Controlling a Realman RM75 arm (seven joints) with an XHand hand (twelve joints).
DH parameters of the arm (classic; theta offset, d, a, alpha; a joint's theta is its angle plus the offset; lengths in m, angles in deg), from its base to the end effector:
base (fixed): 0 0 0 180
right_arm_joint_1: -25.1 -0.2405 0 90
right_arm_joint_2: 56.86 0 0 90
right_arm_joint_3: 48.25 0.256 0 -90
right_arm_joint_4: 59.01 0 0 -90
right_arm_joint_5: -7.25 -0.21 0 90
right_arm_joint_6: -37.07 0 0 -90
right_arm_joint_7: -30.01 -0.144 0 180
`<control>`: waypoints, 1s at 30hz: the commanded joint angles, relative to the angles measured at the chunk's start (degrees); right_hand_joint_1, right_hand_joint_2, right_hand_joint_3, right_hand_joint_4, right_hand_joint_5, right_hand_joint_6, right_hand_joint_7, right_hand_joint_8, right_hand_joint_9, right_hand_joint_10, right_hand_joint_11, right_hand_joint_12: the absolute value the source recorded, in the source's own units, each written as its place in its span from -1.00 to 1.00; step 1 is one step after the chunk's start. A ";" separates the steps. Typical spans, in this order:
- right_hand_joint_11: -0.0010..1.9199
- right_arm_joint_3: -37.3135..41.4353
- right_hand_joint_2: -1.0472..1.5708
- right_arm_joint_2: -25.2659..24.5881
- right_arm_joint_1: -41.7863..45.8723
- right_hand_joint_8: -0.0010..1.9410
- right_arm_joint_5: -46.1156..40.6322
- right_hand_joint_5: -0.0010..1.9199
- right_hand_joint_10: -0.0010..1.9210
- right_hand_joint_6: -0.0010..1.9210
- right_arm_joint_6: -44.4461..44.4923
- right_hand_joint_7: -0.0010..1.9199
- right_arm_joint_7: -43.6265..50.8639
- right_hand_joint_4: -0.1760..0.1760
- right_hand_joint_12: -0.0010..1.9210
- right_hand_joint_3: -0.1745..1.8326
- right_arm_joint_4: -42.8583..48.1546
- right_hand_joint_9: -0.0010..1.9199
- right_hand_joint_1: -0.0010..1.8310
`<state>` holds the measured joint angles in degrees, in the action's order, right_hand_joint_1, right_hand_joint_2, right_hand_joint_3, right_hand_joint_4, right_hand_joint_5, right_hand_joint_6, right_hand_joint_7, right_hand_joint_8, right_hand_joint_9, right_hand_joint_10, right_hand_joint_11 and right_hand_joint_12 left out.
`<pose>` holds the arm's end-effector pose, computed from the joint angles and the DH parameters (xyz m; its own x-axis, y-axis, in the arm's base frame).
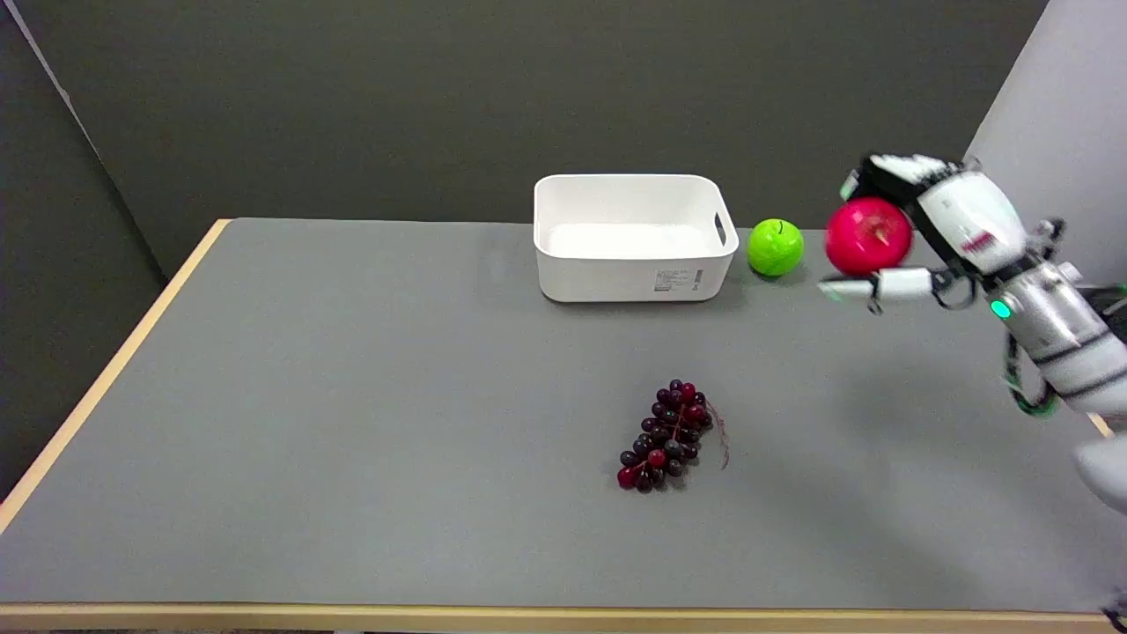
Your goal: Place the red apple into the white box.
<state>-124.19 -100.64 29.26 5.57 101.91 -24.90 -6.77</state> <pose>-0.1867 -0.2716 0.5229 0.9020 0.4042 0.1515 -0.0698 -0.2098 0.9753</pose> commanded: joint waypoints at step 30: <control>-0.67 -37.87 0.82 -26.47 -59.73 0.85 10.23 -0.52 1.00 0.81 -46.38 -0.47 6.14 -1.00 0.88 -0.65 -31.25 -0.27 0.18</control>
<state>-157.81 -121.56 -23.06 14.65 67.28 -20.31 -32.44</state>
